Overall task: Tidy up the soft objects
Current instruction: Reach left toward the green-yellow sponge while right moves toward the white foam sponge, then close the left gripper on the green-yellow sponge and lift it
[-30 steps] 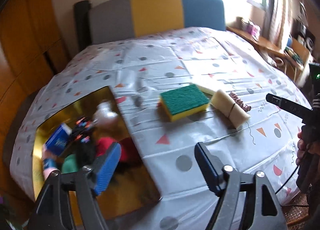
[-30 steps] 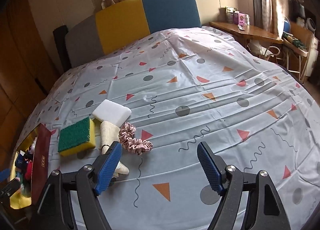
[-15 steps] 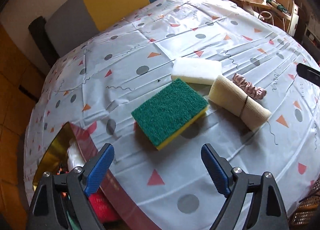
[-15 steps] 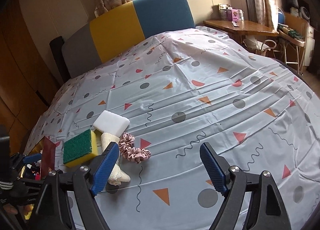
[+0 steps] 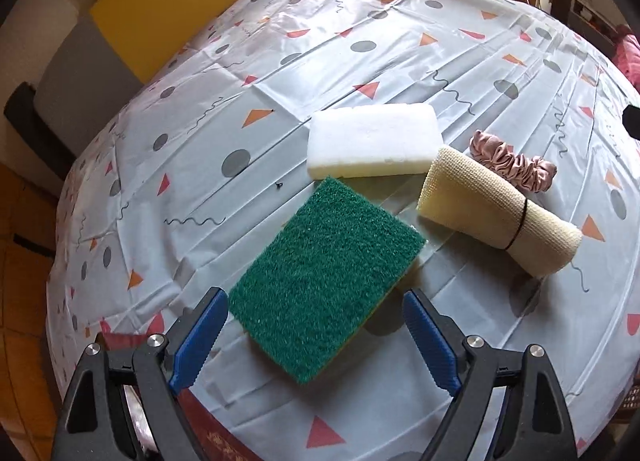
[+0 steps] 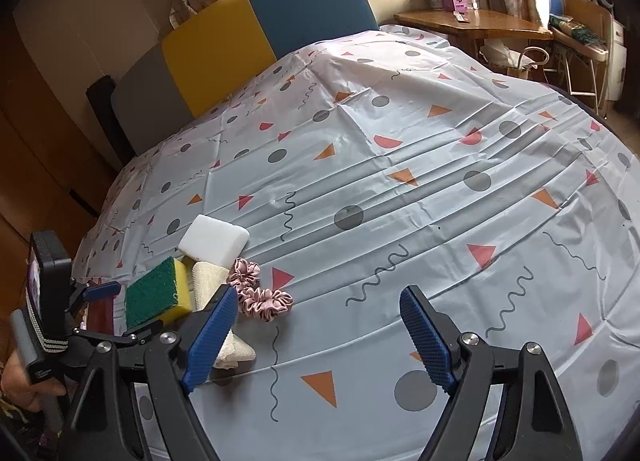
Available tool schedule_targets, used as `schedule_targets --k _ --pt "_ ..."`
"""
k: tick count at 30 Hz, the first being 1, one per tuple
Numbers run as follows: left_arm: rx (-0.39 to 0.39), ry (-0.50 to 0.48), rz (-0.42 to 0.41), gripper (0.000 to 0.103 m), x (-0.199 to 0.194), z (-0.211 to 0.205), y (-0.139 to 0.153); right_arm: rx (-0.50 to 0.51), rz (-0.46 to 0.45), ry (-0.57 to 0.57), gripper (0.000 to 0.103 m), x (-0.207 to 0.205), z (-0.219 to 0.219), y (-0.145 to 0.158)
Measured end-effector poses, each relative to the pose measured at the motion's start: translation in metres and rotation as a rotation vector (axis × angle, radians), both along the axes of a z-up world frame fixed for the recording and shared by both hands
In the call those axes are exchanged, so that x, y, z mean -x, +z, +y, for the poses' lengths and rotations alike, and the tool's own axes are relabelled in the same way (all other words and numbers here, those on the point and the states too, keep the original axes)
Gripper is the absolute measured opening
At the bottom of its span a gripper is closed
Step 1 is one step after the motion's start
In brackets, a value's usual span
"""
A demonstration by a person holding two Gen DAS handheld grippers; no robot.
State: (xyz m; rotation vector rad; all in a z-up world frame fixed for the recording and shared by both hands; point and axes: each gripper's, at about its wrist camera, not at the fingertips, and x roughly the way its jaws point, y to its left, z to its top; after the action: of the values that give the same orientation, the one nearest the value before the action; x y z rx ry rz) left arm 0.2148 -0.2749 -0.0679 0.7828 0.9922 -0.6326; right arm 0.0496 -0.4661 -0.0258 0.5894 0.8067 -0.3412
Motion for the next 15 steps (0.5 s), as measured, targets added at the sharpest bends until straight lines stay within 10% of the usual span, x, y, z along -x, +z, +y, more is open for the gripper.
schedule_targets --k 10,15 --pt "0.001 -0.002 -0.004 0.082 -0.007 -0.006 -0.01 -0.001 -0.001 -0.007 0.084 0.001 -0.002 0.0" --pt "0.033 0.029 -0.038 0.042 0.021 0.0 0.005 0.001 -0.011 -0.016 0.084 0.003 -0.003 0.002"
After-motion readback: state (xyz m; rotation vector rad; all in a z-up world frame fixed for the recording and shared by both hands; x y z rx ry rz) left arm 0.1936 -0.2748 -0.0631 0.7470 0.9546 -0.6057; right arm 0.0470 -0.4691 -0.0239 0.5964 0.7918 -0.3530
